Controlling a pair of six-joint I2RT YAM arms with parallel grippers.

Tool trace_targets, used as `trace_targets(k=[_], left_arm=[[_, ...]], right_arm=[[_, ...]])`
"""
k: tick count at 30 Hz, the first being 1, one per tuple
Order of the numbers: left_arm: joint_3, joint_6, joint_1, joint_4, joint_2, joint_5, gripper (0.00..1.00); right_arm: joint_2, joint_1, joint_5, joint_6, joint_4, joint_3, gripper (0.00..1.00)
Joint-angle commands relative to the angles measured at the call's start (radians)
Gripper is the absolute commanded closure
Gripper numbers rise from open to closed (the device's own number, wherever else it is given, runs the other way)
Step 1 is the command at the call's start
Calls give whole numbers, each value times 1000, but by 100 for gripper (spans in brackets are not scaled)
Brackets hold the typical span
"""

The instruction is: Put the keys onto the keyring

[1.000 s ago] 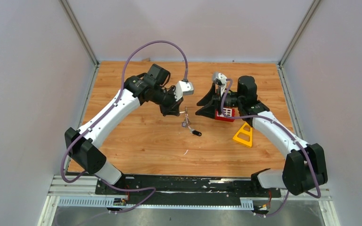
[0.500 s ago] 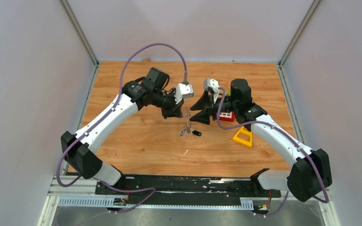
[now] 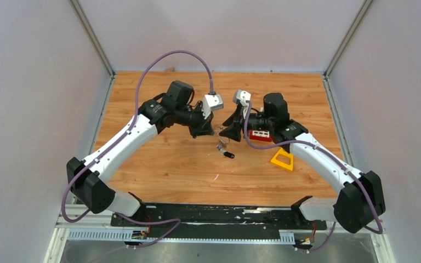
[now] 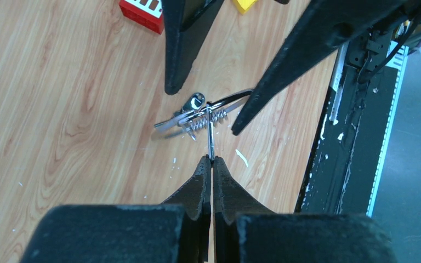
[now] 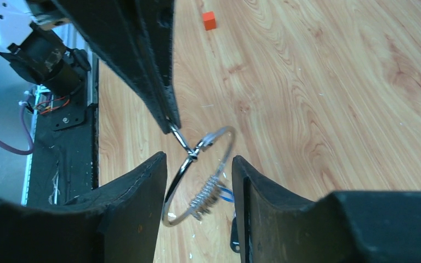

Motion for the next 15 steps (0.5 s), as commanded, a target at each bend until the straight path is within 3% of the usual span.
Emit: trace_targets(k=[1, 15], left_arm=[[-4, -40, -3, 68, -46, 12, 100], [-24, -92, -3, 121, -34, -37, 100]], right_arm=[[14, 4, 55, 2, 15, 45, 55], [22, 8, 77, 67, 44, 46, 95]])
